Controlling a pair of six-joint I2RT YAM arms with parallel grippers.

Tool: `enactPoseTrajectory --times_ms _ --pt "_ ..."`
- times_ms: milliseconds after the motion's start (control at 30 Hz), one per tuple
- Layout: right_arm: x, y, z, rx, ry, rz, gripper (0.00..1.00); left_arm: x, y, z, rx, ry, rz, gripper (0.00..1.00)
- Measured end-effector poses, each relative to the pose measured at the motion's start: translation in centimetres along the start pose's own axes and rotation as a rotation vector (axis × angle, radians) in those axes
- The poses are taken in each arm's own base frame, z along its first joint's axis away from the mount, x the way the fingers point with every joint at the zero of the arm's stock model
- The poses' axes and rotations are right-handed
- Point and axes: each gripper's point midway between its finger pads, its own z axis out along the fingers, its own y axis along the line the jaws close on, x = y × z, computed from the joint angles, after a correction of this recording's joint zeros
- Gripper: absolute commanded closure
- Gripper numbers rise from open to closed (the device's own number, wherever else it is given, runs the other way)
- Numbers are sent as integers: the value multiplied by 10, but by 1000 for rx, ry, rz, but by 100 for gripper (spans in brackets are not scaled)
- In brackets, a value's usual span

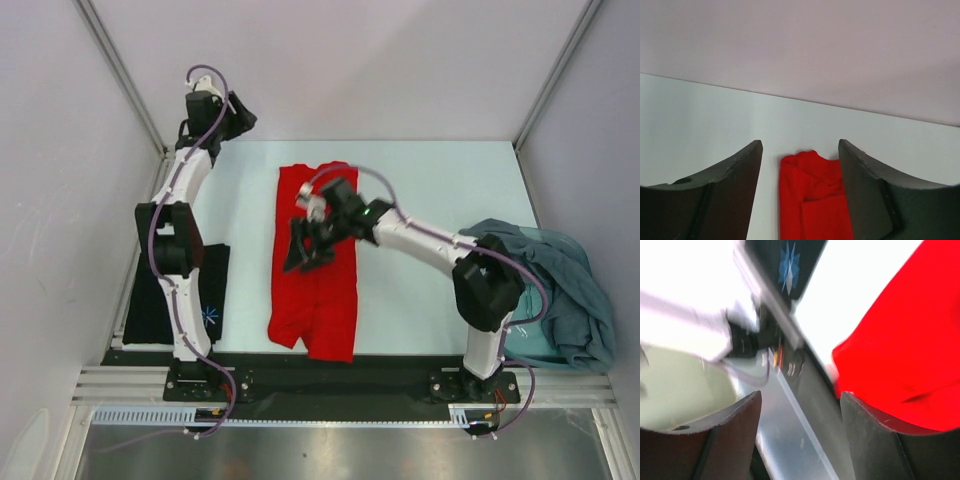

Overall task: Fold and stack the t-shirts
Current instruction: Fold the tshirt

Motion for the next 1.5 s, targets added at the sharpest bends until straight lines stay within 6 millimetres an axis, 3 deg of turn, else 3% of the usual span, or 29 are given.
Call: enactPoseTrajectory --times_ms 100,167,233,333,400,533,700,767,933,967,1000,1067,1167,1200,1267,1467,1500 --pt "-82 -36 -54 43 -206 27 32 -10 -18 -16 67 3 25 32" --pt "-132 -72 -84 89 -326 44 33 5 -21 -17 85 38 23 34" --pt "-172 -118 -110 150 -426 75 34 38 -14 -14 81 107 3 35" --pt "-203 -189 -130 221 -502 143 36 100 5 -9 43 228 -44 36" --pt "-209 -235 -133 252 -513 203 36 130 15 -5 17 285 -73 37" --pt "-212 -307 -132 296 -523 294 36 165 25 5 -12 343 -131 39" --pt "-234 -317 -139 270 -572 269 36 186 30 14 -32 368 -209 40" --pt "-240 -319 -136 269 -587 261 39 185 27 19 -22 359 -231 42" --pt "-252 -331 -127 266 -625 289 57 185 21 34 -6 348 -280 51" --pt "-257 -335 -126 267 -643 301 68 185 20 38 -3 346 -293 56" --pt "-259 -336 -125 264 -651 308 72 185 18 41 2 342 -300 58" --pt "-265 -344 -125 277 -678 333 73 185 16 53 12 335 -332 61" --pt "-283 -350 -124 260 -721 339 79 184 13 68 32 329 -374 80" --pt "-287 -352 -124 260 -732 342 90 184 12 74 38 326 -389 84" --pt "-296 -358 -125 261 -762 352 99 184 11 85 45 321 -407 99" --pt "-312 -373 -140 269 -851 396 100 173 3 114 80 274 -438 100" --pt "-317 -376 -143 266 -867 392 100 172 3 117 79 264 -441 96"
